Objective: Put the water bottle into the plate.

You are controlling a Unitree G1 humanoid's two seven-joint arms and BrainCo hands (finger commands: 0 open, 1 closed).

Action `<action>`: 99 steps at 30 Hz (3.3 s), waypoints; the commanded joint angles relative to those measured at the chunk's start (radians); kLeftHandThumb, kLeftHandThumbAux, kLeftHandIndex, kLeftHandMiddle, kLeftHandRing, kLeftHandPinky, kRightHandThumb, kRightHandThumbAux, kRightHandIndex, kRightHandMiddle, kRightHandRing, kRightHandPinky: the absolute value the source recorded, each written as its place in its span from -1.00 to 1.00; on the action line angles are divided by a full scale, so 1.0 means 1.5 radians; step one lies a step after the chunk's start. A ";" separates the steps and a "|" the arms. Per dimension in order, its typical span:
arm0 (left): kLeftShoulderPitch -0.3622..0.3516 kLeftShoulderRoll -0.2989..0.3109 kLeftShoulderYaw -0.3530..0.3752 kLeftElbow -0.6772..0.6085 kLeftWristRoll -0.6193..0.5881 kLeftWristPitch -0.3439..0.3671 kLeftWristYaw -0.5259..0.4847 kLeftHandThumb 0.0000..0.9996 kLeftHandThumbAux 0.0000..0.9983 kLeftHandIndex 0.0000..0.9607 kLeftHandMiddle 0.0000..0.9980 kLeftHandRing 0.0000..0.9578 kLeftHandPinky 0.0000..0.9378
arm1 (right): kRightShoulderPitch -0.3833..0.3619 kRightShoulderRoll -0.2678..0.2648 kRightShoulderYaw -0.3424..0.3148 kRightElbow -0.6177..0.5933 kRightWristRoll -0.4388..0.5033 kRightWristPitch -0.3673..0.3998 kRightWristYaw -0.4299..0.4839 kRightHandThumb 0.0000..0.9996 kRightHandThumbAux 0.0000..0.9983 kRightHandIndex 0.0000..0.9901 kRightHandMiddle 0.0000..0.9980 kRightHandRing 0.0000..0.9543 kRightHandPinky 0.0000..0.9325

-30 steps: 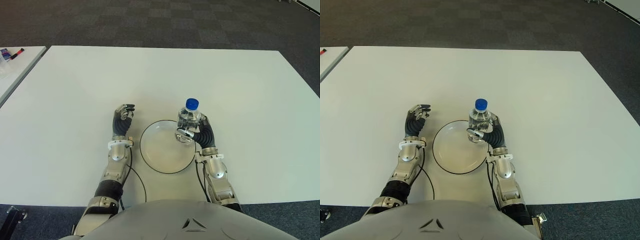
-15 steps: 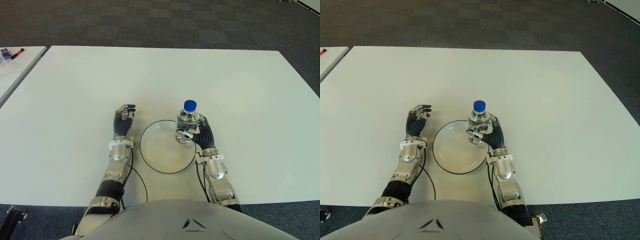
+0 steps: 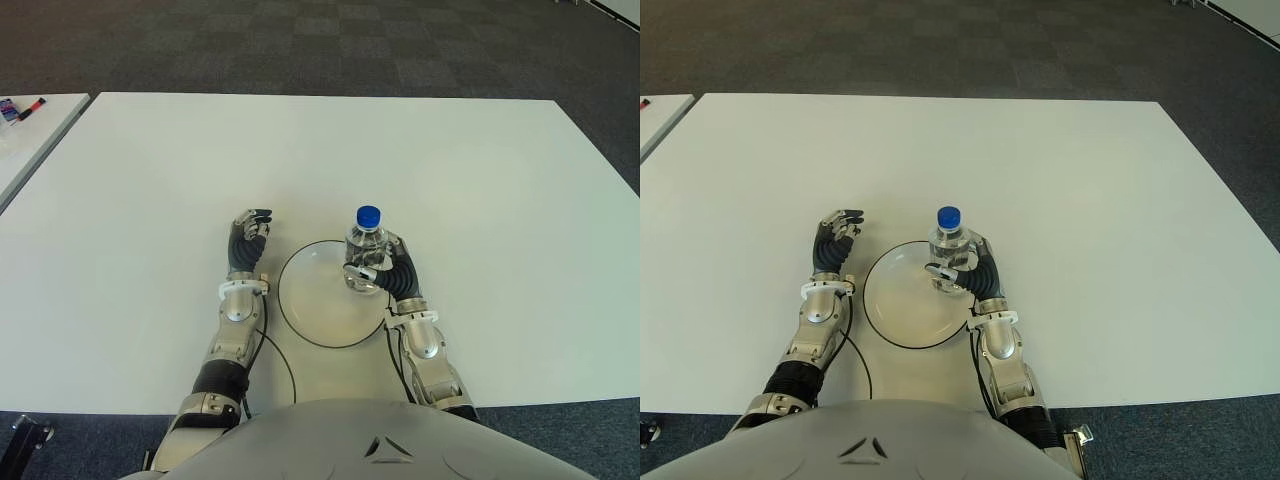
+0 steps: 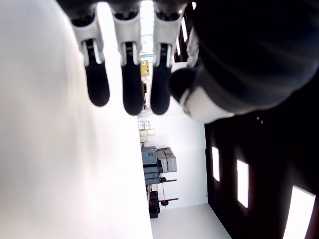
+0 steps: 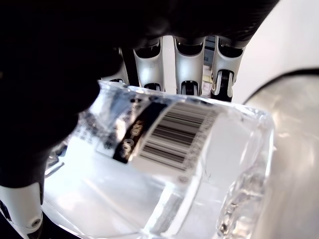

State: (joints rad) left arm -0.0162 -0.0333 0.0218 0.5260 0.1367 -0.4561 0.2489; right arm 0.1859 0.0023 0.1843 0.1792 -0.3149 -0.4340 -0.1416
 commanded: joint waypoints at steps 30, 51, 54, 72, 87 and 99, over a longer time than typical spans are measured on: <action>0.005 -0.004 -0.002 -0.001 -0.001 0.008 -0.002 0.43 0.42 -0.15 -0.31 -0.28 -0.22 | -0.040 0.001 0.040 0.037 -0.069 0.017 -0.065 0.68 0.36 -0.17 -0.02 0.19 0.23; 0.004 -0.004 -0.002 0.001 0.002 0.009 0.001 0.43 0.42 -0.15 -0.31 -0.27 -0.22 | -0.049 0.001 0.045 0.051 -0.075 0.011 -0.082 0.68 0.36 -0.18 -0.01 0.19 0.23; 0.003 -0.004 -0.002 0.003 0.003 0.008 0.002 0.43 0.42 -0.15 -0.32 -0.28 -0.21 | -0.050 0.000 0.046 0.052 -0.077 0.013 -0.086 0.68 0.36 -0.18 -0.01 0.19 0.22; 0.000 -0.004 -0.002 0.008 0.002 0.004 0.002 0.43 0.42 -0.15 -0.30 -0.27 -0.22 | -0.054 -0.001 0.048 0.061 -0.072 0.010 -0.094 0.69 0.36 -0.17 -0.02 0.19 0.25; -0.003 -0.005 -0.001 0.011 0.001 0.009 0.002 0.43 0.42 -0.15 -0.32 -0.28 -0.21 | -0.052 -0.003 0.047 0.060 -0.071 0.007 -0.096 0.69 0.36 -0.16 -0.02 0.18 0.22; -0.006 -0.004 0.000 0.016 -0.001 0.006 0.001 0.43 0.42 -0.15 -0.31 -0.27 -0.23 | -0.052 -0.008 0.046 0.061 -0.079 -0.004 -0.111 0.69 0.36 -0.16 -0.03 0.18 0.23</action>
State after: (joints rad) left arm -0.0196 -0.0394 0.0221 0.5304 0.1364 -0.4541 0.2489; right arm 0.1072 -0.0035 0.2545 0.2499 -0.4263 -0.4331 -0.2955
